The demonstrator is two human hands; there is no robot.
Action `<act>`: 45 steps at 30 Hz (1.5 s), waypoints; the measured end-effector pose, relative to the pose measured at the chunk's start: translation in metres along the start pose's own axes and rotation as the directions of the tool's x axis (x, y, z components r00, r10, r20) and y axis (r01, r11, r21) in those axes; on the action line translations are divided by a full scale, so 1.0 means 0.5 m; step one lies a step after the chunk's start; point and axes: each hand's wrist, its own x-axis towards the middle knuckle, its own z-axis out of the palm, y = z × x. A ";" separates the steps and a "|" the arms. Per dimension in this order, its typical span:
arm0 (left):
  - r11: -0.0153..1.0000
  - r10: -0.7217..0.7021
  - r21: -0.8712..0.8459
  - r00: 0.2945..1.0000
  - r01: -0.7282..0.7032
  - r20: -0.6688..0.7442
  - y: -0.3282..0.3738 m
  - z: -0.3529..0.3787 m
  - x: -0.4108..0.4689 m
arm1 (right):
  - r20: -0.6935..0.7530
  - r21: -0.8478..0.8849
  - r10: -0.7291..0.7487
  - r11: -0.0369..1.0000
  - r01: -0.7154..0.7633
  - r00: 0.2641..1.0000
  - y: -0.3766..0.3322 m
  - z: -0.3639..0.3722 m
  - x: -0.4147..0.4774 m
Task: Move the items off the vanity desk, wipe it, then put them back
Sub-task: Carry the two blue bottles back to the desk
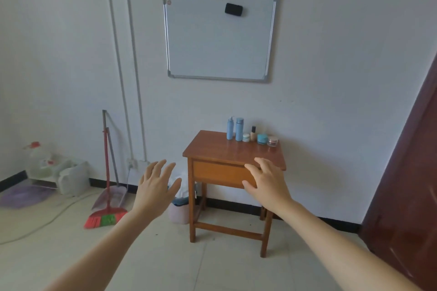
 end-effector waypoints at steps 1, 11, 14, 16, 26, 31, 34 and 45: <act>1.000 0.005 -0.011 1.000 -0.005 -0.002 0.002 0.011 0.019 | 0.006 -0.014 -0.003 1.000 0.003 1.000 0.009 0.002 0.018; 0.997 0.057 -0.053 0.996 -0.061 -0.062 0.053 0.108 0.283 | -0.041 0.021 0.056 0.998 -0.055 0.998 0.157 0.049 0.260; 0.997 0.024 -0.075 0.996 -0.031 -0.089 0.062 0.144 0.378 | -0.040 0.063 0.030 0.998 -0.027 0.999 0.199 0.092 0.352; 0.994 -0.021 -0.113 0.994 0.009 -0.106 0.064 0.172 0.427 | -0.013 0.098 0.013 0.995 -0.012 1.000 0.219 0.126 0.405; 0.975 -0.168 -0.160 0.983 0.155 -0.073 -0.029 0.305 0.630 | 0.093 0.169 -0.018 0.986 0.002 0.996 0.261 0.292 0.609; 0.965 -0.160 -0.214 0.987 0.149 -0.034 -0.091 0.369 0.765 | 0.113 0.125 0.019 0.992 -0.034 0.993 0.269 0.360 0.729; 0.967 -0.120 -0.230 0.992 0.111 -0.025 -0.126 0.400 0.862 | 0.126 0.105 0.055 0.992 -0.069 0.990 0.269 0.390 0.811; 0.931 -0.002 -0.359 0.984 0.067 0.178 -0.168 0.608 1.044 | 0.292 0.098 0.269 0.946 -0.308 0.918 0.317 0.600 0.901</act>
